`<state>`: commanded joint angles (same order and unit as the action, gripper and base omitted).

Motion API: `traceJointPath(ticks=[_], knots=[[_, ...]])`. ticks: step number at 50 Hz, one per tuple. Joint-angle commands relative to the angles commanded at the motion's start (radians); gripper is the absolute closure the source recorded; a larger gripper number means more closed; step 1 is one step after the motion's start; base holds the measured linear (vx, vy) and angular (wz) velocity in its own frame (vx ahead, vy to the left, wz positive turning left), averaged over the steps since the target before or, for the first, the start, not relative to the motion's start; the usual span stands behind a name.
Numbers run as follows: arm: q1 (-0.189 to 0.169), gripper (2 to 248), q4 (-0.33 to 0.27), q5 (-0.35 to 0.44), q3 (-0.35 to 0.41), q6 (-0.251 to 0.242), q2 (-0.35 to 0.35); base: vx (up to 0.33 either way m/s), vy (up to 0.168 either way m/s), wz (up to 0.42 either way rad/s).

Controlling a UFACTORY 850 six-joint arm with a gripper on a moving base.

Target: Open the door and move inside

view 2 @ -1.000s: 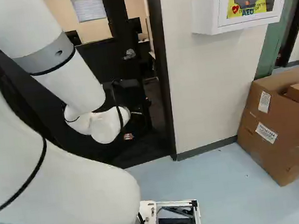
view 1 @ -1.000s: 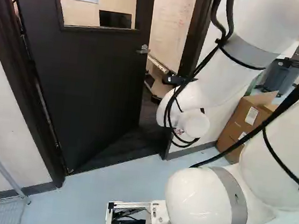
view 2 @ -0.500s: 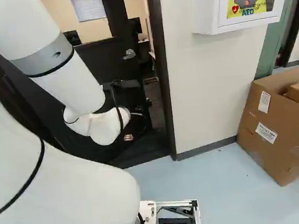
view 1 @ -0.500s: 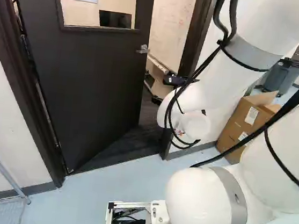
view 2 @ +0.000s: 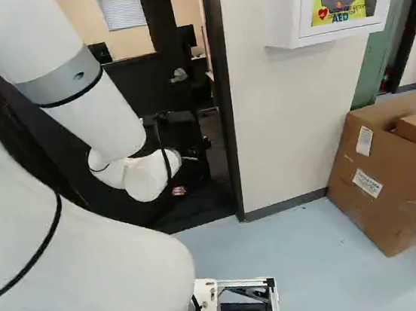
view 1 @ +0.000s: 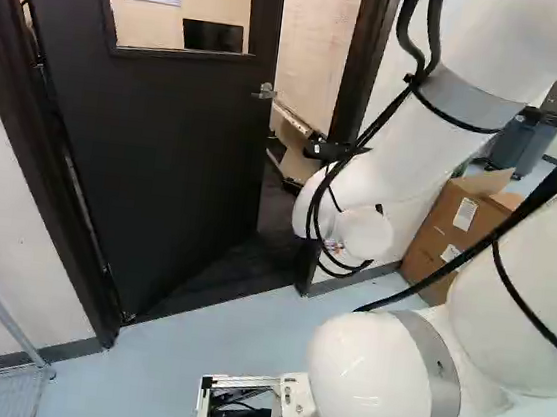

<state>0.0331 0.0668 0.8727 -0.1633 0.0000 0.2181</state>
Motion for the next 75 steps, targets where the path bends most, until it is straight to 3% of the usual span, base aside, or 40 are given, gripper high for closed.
traceJointPath(ticks=[30, 75], knots=[[0.0, 3, 0.0, 0.0, 0.0, 0.0, 0.0, 0.073, 0.026, -0.011], [0.0, 3, 0.0, 0.0, 0.0, 0.0, 0.0, 0.09, 0.103, 0.07]])
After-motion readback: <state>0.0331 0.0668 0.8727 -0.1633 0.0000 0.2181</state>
